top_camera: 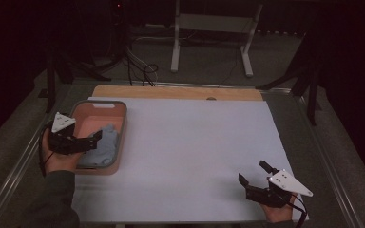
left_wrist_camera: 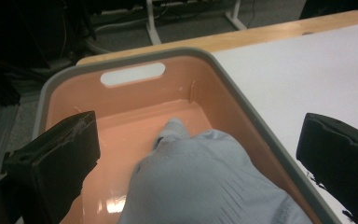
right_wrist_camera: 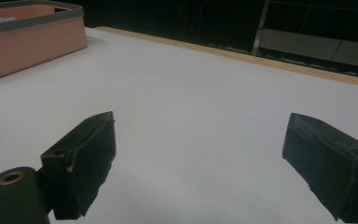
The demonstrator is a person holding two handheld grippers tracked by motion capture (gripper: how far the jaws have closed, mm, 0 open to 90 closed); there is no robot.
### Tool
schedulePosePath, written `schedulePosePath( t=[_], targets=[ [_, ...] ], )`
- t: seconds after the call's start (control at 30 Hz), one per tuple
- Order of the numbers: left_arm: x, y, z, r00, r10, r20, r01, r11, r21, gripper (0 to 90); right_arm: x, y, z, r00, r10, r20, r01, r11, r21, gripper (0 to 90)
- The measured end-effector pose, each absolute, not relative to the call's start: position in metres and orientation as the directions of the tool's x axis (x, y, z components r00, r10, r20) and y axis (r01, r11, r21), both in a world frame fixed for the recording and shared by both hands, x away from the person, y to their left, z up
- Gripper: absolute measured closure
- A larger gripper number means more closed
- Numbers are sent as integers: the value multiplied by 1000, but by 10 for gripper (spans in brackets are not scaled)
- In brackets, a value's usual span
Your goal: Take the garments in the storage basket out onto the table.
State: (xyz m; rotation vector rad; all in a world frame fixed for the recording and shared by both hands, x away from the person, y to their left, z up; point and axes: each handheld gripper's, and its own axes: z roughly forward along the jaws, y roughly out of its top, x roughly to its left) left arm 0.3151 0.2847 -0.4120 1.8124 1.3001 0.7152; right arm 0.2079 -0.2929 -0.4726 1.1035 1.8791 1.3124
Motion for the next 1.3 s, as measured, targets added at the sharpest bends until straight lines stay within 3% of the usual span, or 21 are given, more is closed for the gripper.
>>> schedulePosePath(
  t=[0.77,1.3],
  targets=[
    [338,285,-432,388,921,-40,612,-225,758,4,208,-293,-473,-474,880,-6,301,169,939,98],
    [352,280,-439,491,871,5,645,-367,671,6,209,-292,-473,-469,883,-18,304,180,935,99]
  ],
)
